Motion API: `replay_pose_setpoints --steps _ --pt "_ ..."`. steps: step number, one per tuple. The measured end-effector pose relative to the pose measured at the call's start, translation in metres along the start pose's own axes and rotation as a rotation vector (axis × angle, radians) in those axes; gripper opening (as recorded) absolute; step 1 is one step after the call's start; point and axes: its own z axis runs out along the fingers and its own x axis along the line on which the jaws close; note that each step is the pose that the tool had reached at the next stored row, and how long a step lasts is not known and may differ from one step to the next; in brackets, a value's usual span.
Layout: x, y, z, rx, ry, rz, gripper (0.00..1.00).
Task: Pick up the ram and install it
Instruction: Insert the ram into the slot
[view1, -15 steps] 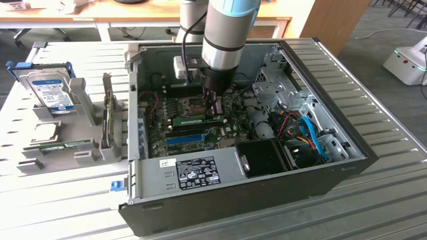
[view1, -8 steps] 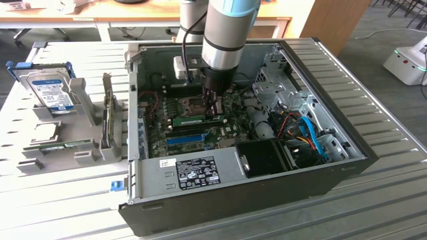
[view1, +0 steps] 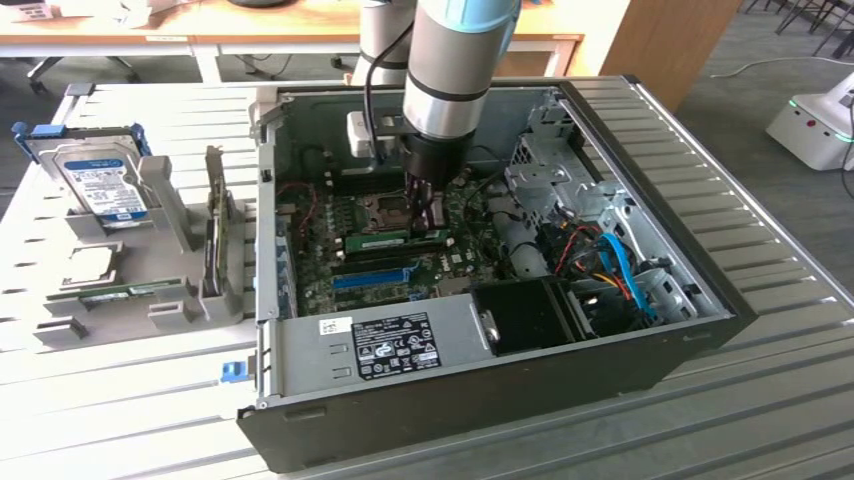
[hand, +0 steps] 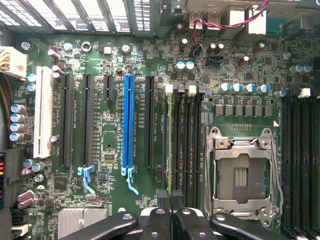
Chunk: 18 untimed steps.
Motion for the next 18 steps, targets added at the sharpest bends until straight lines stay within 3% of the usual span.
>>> replay_pose_setpoints --steps 18 --pt "0.0 -0.0001 0.0013 0.0004 -0.0005 0.008 0.12"
